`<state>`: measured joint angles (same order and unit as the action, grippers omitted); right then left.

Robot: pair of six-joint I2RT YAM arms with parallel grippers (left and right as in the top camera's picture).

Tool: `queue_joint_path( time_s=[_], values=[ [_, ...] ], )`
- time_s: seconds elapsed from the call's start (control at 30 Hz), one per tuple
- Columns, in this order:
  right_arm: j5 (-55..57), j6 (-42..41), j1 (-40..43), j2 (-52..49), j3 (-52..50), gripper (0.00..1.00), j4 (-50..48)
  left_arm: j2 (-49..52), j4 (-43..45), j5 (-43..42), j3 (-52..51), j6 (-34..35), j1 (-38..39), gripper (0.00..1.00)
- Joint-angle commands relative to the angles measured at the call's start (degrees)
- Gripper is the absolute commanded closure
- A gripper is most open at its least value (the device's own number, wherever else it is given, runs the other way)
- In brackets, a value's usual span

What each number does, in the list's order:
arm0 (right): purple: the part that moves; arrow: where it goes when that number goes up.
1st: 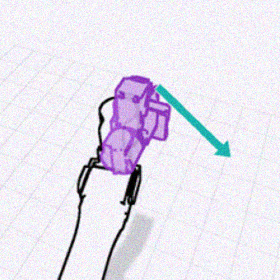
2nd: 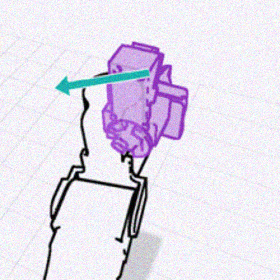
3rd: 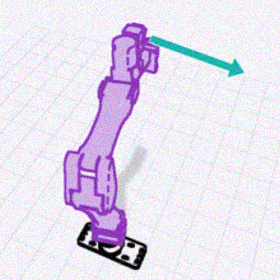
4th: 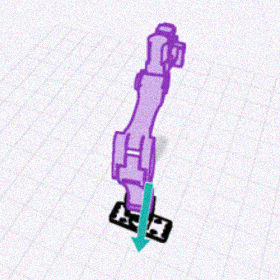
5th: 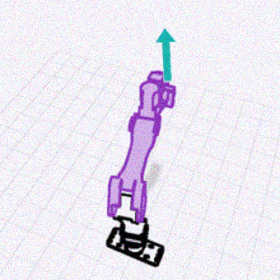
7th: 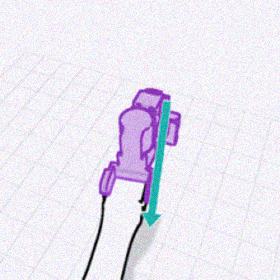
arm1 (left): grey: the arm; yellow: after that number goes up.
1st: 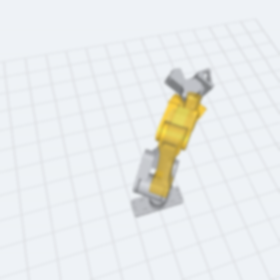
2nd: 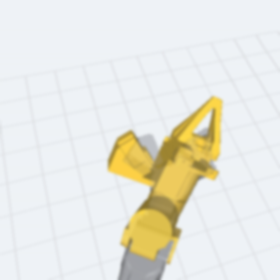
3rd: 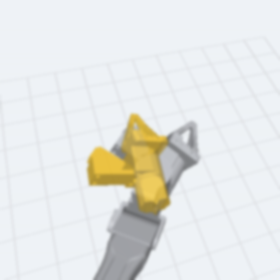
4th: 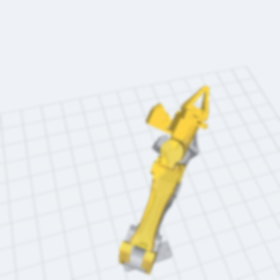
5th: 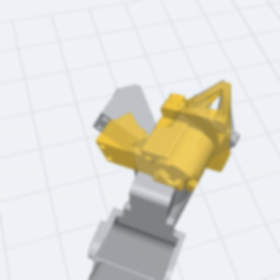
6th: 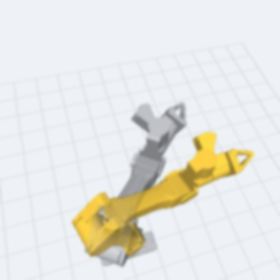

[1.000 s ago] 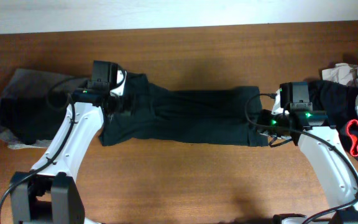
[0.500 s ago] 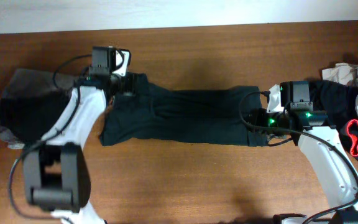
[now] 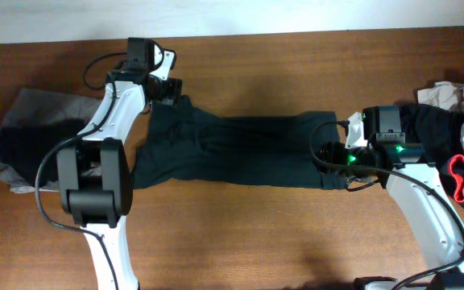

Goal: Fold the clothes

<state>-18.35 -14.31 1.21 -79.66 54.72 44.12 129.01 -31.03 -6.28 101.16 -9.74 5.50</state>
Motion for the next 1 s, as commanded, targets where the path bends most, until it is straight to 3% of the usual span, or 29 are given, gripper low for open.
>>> queue_joint_path(
  time_s=[0.0, 0.17, 0.23, 0.43, 0.53, 0.77, 0.97],
  values=[
    [-0.7, 0.6, 0.3, 0.4, 0.2, 0.33, 0.0, 2.5, 1.0, -1.6, 1.3, -4.3, 0.1, 0.32],
    [-0.7, 0.6, 0.3, 0.4, 0.2, 0.33, 0.0, 4.9, 1.7, -1.6, 1.3, -6.5, 0.5, 0.33],
    [-0.7, 0.6, 0.3, 0.4, 0.2, 0.33, 0.1, 5.7, 1.7, -1.4, 1.3, -6.5, 0.7, 0.38],
    [-0.7, 0.6, 0.3, 0.4, 0.2, 0.33, 0.2, 5.7, 0.9, -1.4, 2.2, -6.4, 0.7, 0.76],
    [-0.7, 0.6, 0.3, 0.4, 0.2, 0.34, 0.4, 5.7, -2.2, -0.8, 4.6, -6.4, 0.7, 0.9],
    [0.3, 0.6, 0.3, 0.4, 0.2, 0.34, 0.6, 5.6, -19.0, 0.7, 17.0, -6.3, 0.9, 0.99],
    [1.0, 0.6, 0.3, 0.4, 0.2, 0.34, 0.6, 5.6, -29.8, 0.7, 19.6, -5.7, 2.3, 0.99]
  ],
)
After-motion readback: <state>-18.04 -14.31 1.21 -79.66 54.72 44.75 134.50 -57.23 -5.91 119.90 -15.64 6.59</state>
